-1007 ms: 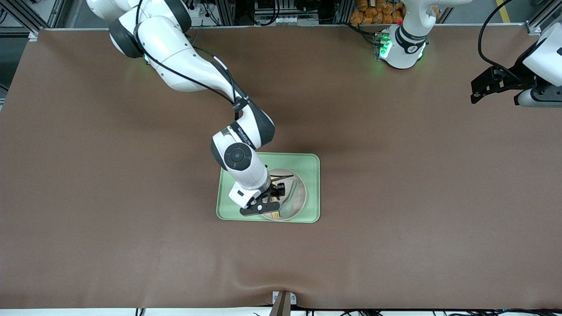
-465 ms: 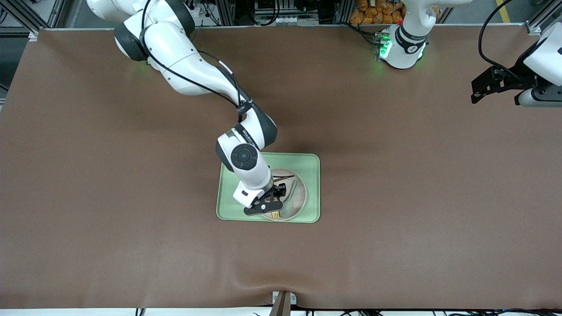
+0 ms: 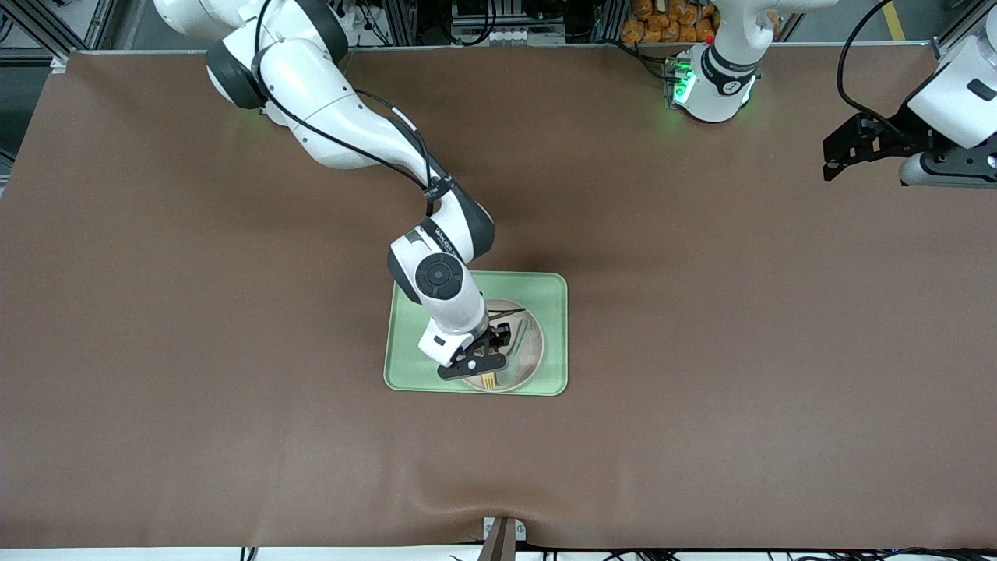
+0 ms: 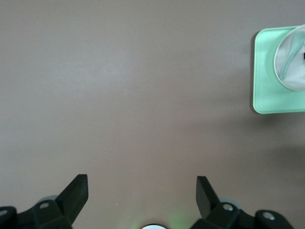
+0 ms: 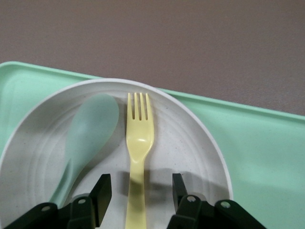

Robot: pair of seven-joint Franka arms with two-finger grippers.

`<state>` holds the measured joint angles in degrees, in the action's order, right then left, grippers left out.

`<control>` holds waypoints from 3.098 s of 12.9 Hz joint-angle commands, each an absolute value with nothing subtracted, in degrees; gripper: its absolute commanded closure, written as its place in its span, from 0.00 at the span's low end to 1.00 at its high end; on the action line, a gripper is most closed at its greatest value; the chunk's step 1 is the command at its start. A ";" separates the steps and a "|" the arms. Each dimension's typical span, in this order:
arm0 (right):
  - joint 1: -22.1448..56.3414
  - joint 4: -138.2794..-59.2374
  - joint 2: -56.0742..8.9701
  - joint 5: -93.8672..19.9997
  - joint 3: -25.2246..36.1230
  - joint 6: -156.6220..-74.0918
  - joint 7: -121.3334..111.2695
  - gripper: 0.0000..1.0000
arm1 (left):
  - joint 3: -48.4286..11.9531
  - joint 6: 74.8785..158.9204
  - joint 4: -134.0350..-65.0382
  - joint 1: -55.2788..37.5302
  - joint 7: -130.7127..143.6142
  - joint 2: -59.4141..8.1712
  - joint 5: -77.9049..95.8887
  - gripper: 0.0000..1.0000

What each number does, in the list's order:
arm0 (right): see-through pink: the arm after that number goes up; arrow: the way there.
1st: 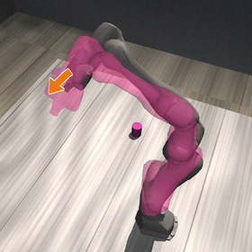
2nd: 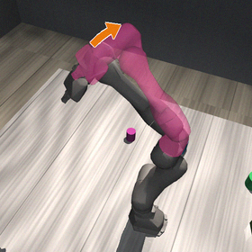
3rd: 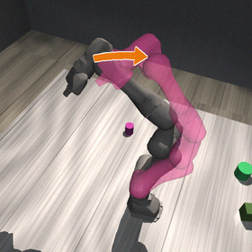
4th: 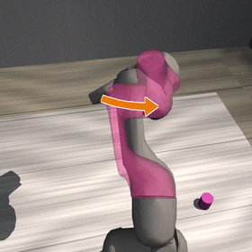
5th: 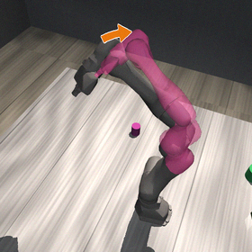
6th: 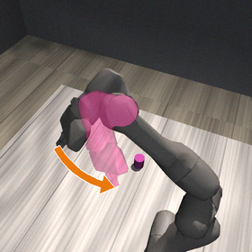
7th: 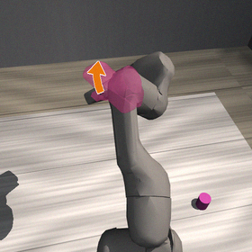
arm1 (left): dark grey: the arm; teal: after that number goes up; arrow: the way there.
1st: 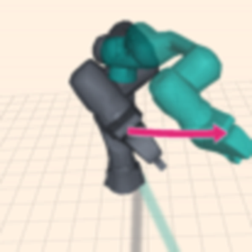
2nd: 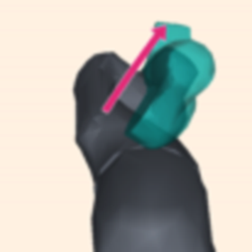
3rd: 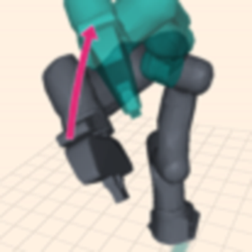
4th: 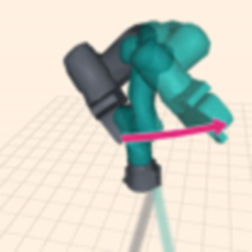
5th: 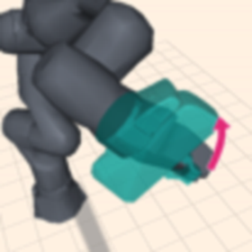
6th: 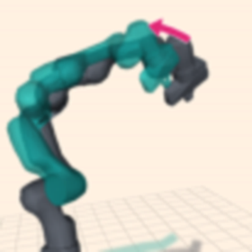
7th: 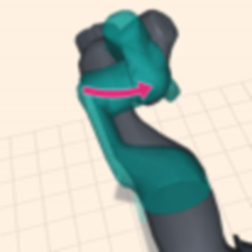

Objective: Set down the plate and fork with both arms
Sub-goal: 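Grasp the yellow fork with the right gripper and lift it, then lower the fork onto the tray beside the plate and open the right gripper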

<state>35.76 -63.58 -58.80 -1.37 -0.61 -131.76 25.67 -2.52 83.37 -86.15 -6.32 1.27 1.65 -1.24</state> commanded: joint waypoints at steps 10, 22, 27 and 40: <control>36.74 -61.17 -60.12 0.79 0.35 -130.34 26.89 0.92 | -2.37 82.44 -86.31 -6.24 -1.06 2.99 -0.70 0.00; 29.19 -60.64 -53.71 -2.90 -1.32 -118.40 21.54 0.92 | -2.20 82.97 -86.13 -6.24 -0.88 2.99 -0.09 0.00; 27.34 -73.70 -48.01 -2.81 -1.23 -122.05 18.11 0.90 | -2.02 83.06 -86.13 -6.15 -0.79 2.99 -0.09 0.00; 28.39 -82.44 -46.14 -2.99 -1.23 -128.58 20.66 0.46 | -1.93 83.06 -86.13 -5.98 -0.62 2.99 -0.09 0.00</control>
<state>28.42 -79.81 -48.16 -2.19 -0.92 -127.76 20.02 -2.11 83.26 -85.93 -6.13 -0.17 1.99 -1.20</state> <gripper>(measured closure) 0.604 0.000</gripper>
